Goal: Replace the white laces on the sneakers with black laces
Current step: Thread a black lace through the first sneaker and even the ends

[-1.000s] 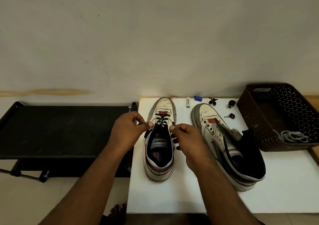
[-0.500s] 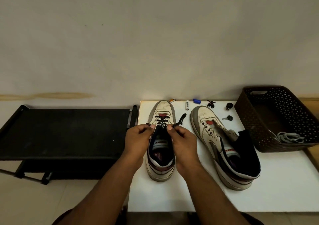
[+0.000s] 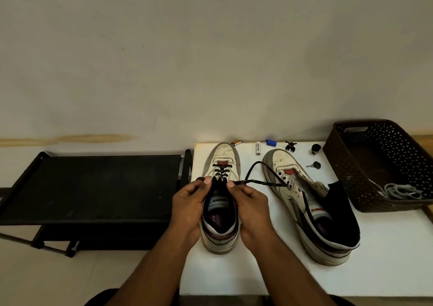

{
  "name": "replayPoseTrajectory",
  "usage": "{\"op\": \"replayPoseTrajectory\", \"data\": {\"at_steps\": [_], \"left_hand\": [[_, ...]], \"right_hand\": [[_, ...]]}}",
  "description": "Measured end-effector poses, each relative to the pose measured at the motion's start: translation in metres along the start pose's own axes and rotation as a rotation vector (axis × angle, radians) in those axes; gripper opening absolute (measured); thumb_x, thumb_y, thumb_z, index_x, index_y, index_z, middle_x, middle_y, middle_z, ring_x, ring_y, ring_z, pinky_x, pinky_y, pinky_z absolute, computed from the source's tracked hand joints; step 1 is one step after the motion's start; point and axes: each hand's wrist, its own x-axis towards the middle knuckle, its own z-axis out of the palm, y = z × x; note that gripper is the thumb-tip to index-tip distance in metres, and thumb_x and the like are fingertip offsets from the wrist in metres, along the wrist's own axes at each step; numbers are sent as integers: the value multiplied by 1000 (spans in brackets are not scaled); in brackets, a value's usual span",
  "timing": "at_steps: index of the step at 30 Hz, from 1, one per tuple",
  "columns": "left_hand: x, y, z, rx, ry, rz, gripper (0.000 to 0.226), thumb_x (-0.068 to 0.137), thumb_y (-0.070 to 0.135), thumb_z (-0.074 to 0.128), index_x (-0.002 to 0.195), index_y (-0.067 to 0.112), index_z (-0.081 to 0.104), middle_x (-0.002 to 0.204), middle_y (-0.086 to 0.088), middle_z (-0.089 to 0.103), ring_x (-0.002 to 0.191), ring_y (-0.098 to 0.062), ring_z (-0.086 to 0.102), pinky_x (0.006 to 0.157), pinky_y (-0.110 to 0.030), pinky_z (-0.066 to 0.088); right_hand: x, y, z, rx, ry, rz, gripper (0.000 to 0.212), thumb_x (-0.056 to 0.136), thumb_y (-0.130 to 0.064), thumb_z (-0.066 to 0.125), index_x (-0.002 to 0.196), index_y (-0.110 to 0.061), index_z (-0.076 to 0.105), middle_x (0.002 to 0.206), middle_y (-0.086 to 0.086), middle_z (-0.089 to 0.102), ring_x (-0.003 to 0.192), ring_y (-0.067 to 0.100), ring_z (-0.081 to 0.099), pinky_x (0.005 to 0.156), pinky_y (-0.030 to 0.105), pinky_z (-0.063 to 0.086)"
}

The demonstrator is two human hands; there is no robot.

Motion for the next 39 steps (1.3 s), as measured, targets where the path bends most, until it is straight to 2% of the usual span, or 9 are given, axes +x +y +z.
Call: {"op": "replayPoseTrajectory", "data": {"at_steps": [5,9,12,17,21,24,31,36,39], "left_hand": [[4,-6,10,-54,157,-5,15,95,15,58,90,5,68,85,-12,71,74,-22,69,71,-39,59],[5,-8,14,-87,209,-36,18,98,15,53,90,5,65,89,-17,70,81,-30,67,79,-47,58],[7,-9,12,-44,213,-14,17,98,15,53,90,5,65,88,-15,70,78,-26,67,76,-43,59],[2,-11,17,20,195,18,17,100,15,51,90,7,62,81,-7,69,71,-17,66,64,-31,56],[0,-11,18,57,165,15,18,101,18,49,91,10,63,86,-8,70,77,-20,68,70,-33,57],[-1,-10,16,50,152,-1,18,101,18,47,95,11,63,88,-7,71,79,-20,69,67,-31,56],[-5,-10,14,-52,123,-69,20,102,17,46,97,9,63,89,-8,72,79,-20,70,67,-30,54],[-4,-12,10,-236,86,-182,20,102,15,43,98,7,61,83,-7,72,65,-15,70,54,-26,54],[-3,-10,6,-250,59,-207,21,103,15,43,102,4,60,86,-8,72,66,-15,71,52,-24,54]], "right_hand": [[-3,3,4,202,113,26,8,88,-5,65,84,0,70,86,19,72,79,31,68,80,46,57],[2,8,4,356,149,65,11,91,-5,60,82,-2,65,80,15,68,78,30,64,85,50,54],[4,12,6,316,138,32,16,95,-10,56,81,-5,63,78,11,68,74,25,64,82,45,54],[5,17,8,243,160,-4,19,98,-16,52,86,-6,62,87,13,70,86,29,65,88,46,54],[3,16,8,256,157,11,18,99,-16,49,88,-7,60,85,12,70,81,26,66,82,42,54],[2,13,10,239,143,0,18,99,-14,48,90,-6,61,87,14,71,82,26,68,77,37,56],[-1,14,12,273,98,42,21,100,-14,46,101,2,61,94,15,74,91,30,70,84,40,56],[3,10,7,356,15,135,23,101,-12,43,106,2,60,97,17,73,89,28,70,83,38,56],[4,8,2,368,-31,157,22,100,-12,44,108,2,59,99,18,72,88,27,70,80,37,56]]}}
